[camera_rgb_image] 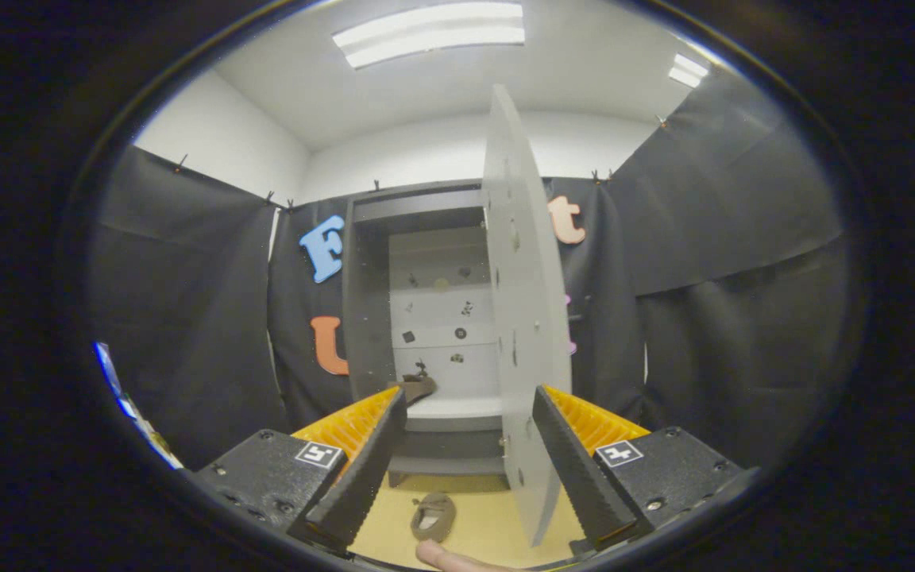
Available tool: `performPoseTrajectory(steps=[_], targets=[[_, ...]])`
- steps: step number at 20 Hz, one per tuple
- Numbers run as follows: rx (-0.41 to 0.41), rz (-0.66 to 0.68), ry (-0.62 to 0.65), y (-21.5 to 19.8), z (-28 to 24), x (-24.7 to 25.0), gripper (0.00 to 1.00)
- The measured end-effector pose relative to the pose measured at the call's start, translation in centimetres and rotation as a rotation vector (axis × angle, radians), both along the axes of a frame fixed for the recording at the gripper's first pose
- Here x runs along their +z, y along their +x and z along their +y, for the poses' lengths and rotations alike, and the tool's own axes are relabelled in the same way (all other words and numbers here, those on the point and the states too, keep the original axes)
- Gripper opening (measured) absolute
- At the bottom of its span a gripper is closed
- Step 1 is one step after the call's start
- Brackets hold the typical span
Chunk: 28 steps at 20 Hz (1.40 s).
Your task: Open the shoe cabinet door, grab the shoes and put them into the shoe cabinet, then close the shoe cabinet door.
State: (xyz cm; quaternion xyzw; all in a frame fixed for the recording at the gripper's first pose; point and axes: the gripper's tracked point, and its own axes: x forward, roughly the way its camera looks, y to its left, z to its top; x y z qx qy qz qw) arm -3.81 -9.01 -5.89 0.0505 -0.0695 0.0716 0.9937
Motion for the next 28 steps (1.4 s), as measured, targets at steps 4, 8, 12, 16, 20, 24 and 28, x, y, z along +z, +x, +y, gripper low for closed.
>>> performPoseTrajectory(steps=[4, 8, 12, 16, 20, 24, 28], targets=[[0.034, -0.003, 0.005, 3.6, 4.5, -3.4, 1.00], [0.050, 0.027, -0.039, 8.2, 9.4, -9.3, 1.00], [0.032, 0.136, -0.132, 13.4, 12.2, -17.4, 1.00], [0.022, 0.264, -0.181, 18.2, 13.4, -24.1, 1.00], [-0.009, 0.353, -0.210, 21.0, 13.2, -30.2, 1.00], [-0.014, 0.509, -0.180, 22.4, 13.5, -36.7, 0.97], [-0.004, 0.637, -0.165, 22.9, 13.5, -41.4, 0.91]])
